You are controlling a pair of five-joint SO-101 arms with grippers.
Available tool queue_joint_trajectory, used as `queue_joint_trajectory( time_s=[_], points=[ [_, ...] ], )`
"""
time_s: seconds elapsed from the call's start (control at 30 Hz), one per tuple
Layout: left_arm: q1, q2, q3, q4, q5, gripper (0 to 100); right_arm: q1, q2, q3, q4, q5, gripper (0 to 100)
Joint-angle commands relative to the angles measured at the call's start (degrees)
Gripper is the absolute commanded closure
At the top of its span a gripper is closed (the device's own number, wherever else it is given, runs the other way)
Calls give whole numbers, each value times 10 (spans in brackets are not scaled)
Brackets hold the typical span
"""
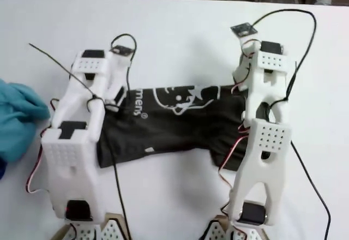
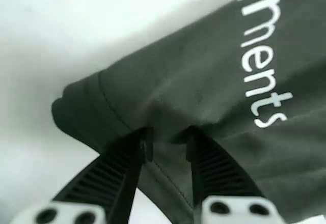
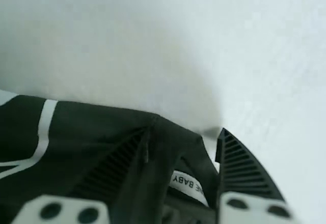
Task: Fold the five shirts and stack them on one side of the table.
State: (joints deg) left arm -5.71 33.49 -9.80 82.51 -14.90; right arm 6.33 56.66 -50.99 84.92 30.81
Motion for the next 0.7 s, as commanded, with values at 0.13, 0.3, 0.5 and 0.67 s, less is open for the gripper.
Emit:
queue_joint_trajectory(
  time_s=[0.13, 0.3, 0.5, 0.67],
  points=[
    [5, -1, 8, -30, -2, 861, 14, -78, -118, 102, 5, 796],
    [8, -2, 8, -33, -2, 861, 23, -150, -109, 133, 12, 796],
    [5, -2, 9, -31, -1, 861, 28, -315, 176, 132, 146, 796],
    [9, -1, 13, -33, 2, 861, 26, -524, 467, 126, 306, 796]
  ],
)
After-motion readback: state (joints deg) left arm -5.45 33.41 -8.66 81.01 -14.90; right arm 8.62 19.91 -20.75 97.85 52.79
